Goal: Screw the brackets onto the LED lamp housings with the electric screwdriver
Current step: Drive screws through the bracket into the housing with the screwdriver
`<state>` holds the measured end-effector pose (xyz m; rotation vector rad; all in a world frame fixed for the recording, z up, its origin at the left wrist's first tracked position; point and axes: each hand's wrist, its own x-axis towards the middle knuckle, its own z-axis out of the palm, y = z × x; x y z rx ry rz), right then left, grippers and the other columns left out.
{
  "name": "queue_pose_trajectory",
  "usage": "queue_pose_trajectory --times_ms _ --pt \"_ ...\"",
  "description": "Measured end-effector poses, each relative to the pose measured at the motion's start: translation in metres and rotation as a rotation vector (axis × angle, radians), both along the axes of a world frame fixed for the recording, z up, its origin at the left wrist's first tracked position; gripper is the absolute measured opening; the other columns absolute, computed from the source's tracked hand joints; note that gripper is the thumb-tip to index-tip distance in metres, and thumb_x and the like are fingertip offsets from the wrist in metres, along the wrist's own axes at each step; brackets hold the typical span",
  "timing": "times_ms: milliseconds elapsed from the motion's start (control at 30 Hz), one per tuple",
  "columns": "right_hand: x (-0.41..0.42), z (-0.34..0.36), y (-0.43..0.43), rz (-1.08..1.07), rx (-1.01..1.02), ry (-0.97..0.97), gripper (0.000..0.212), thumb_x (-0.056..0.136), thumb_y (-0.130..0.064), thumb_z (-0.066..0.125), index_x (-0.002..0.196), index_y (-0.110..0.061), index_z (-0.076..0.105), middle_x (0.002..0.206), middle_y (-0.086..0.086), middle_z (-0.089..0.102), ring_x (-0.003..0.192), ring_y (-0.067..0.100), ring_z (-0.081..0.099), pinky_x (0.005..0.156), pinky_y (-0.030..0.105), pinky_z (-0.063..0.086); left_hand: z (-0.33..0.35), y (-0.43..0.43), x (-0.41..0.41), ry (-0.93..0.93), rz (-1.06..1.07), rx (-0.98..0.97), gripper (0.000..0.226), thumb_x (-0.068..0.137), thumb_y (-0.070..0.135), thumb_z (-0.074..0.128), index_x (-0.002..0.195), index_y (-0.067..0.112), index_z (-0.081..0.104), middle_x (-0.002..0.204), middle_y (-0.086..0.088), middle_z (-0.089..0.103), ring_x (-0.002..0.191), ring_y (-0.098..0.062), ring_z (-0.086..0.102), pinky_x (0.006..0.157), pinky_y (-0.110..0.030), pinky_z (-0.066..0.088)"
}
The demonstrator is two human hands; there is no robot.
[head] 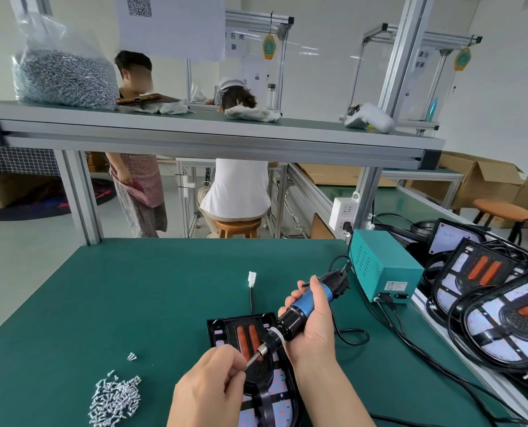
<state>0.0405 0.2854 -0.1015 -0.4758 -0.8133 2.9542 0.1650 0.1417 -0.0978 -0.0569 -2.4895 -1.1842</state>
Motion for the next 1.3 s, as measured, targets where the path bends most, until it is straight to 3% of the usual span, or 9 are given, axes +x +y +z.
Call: queue_pose_trajectory --times_ms 33,167,300,433,533,633,900,1067,1300 --pt "0.0 0.0 0.0 -0.003 0.002 0.0 0.021 0.091 -0.034 0.071 0.094 -0.016 0.059 0.068 -0.003 0.055 0.052 0.009 0.053 0.043 0.02 0.043 -0.002 0.0 0.0 0.047 -0.003 -0.049 0.036 0.068 -0.011 0.077 0.067 0.023 0.066 0.064 0.01 0.058 0.053 -0.012 0.054 0.054 -0.027 0.054" --pt "0.001 0.003 0.0 -0.006 0.002 -0.006 0.022 0.093 -0.035 0.069 0.092 -0.016 0.057 0.069 -0.003 0.055 0.05 0.008 0.053 0.042 0.02 0.043 -0.001 0.002 -0.003 0.262 -0.014 -0.216 0.034 0.066 -0.013 0.074 0.067 0.02 0.065 0.06 0.005 0.052 0.051 -0.013 0.046 0.05 -0.003 0.04" --pt "0.001 0.003 -0.001 0.001 0.004 -0.027 0.024 0.094 -0.036 0.067 0.093 -0.015 0.056 0.072 -0.003 0.052 0.051 0.008 0.051 0.042 0.02 0.042 0.006 0.001 0.002 0.362 -0.042 -0.441 0.027 0.08 0.009 0.043 0.067 0.019 0.063 0.062 0.004 0.043 0.044 -0.017 0.04 0.032 -0.023 0.04" --pt "0.001 0.003 -0.001 0.009 0.007 -0.044 0.026 0.093 -0.038 0.068 0.094 -0.015 0.056 0.072 -0.002 0.052 0.052 0.008 0.051 0.042 0.02 0.043 0.005 0.001 0.004 0.393 -0.054 -0.502 0.031 0.083 0.013 0.039 0.067 0.019 0.064 0.063 0.003 0.041 0.045 -0.017 0.041 0.03 -0.024 0.038" --pt "0.0 0.002 -0.001 0.009 0.006 -0.048 0.026 0.093 -0.038 0.068 0.094 -0.015 0.057 0.072 -0.003 0.052 0.053 0.008 0.051 0.043 0.02 0.042 0.003 0.001 0.0 0.358 -0.033 -0.405 0.027 0.082 0.016 0.042 0.07 0.021 0.065 0.062 0.004 0.045 0.043 -0.017 0.039 0.033 -0.02 0.039" --pt "-0.001 0.002 0.0 0.012 -0.017 -0.058 0.027 0.093 -0.038 0.069 0.095 -0.014 0.057 0.072 -0.002 0.053 0.052 0.008 0.051 0.042 0.02 0.043 0.004 0.002 -0.002 0.329 -0.065 -0.387 0.019 0.074 0.003 0.057 0.071 0.02 0.066 0.063 0.004 0.046 0.042 -0.018 0.038 0.033 -0.022 0.041" --pt "0.001 0.001 0.0 0.012 -0.01 -0.049 0.026 0.093 -0.037 0.069 0.094 -0.014 0.056 0.073 -0.003 0.054 0.053 0.007 0.054 0.044 0.019 0.043 0.001 0.0 -0.004 0.303 -0.124 -0.475 0.048 0.043 -0.014 0.085 0.074 0.018 0.068 0.063 0.001 0.046 0.044 -0.016 0.029 0.029 -0.026 0.04" --pt "0.001 0.002 0.0 -0.003 0.007 -0.064 0.026 0.093 -0.037 0.069 0.095 -0.015 0.056 0.073 -0.003 0.054 0.052 0.008 0.054 0.046 0.019 0.043 0.001 0.001 -0.007 0.296 -0.121 -0.486 0.05 0.039 -0.016 0.083 0.072 0.018 0.066 0.063 0.001 0.043 0.05 -0.015 0.023 0.029 -0.026 0.038" --pt "-0.001 0.003 0.002 -0.037 0.004 -0.061 0.028 0.092 -0.037 0.071 0.097 -0.015 0.055 0.07 -0.004 0.057 0.053 0.009 0.056 0.048 0.02 0.048 0.011 -0.001 -0.015 0.27 -0.132 -0.593 0.049 0.032 -0.008 0.082 0.068 0.019 0.062 0.061 0.007 0.048 0.041 -0.015 0.044 0.03 -0.024 0.035"
